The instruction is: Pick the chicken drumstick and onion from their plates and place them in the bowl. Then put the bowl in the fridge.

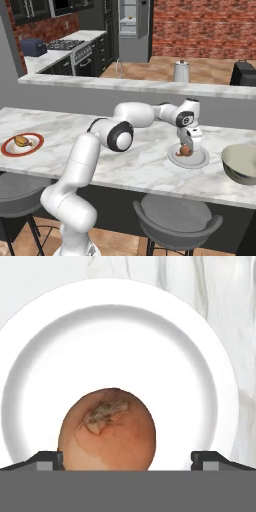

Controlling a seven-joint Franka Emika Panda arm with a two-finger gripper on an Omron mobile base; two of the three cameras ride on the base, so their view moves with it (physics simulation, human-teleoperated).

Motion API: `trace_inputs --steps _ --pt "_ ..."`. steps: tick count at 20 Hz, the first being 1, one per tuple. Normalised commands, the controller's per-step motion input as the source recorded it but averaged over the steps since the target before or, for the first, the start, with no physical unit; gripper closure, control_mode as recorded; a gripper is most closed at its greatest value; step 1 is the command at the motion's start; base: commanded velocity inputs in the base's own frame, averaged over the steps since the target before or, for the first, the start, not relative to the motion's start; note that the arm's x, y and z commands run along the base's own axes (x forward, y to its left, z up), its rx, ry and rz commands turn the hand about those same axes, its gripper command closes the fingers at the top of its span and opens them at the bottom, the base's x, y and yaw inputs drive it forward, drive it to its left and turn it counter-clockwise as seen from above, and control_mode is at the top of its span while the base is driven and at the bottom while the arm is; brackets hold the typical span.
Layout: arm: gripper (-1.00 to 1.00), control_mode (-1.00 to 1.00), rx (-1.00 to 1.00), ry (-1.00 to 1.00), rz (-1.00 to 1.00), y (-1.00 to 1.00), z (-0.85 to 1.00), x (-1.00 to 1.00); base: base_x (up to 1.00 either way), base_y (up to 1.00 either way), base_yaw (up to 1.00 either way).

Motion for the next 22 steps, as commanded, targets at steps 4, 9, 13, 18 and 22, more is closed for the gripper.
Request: trace_inputs --steps 4,9,13,18,22 --pt "-1.00 -1.00 0.05 0.07 0.00 -0.01 -0.14 0.00 0.00 0.00 0.00" --pt "-1.00 -1.00 0.02 0.08 0.00 -0.01 -0.25 0.00 0.00 0.00 0.00" --pt "-1.00 -1.00 0.04 0.02 0.00 -0.02 -0.28 0.00 0.00 0.00 0.00" --pt "-1.00 -1.00 0.03 0.04 0.00 -0.08 -0.33 0.00 0.00 0.00 0.00" --pt "-1.00 -1.00 0.01 0.06 0.00 -0.18 -0.40 -0.01 0.00 0.00 0.00"
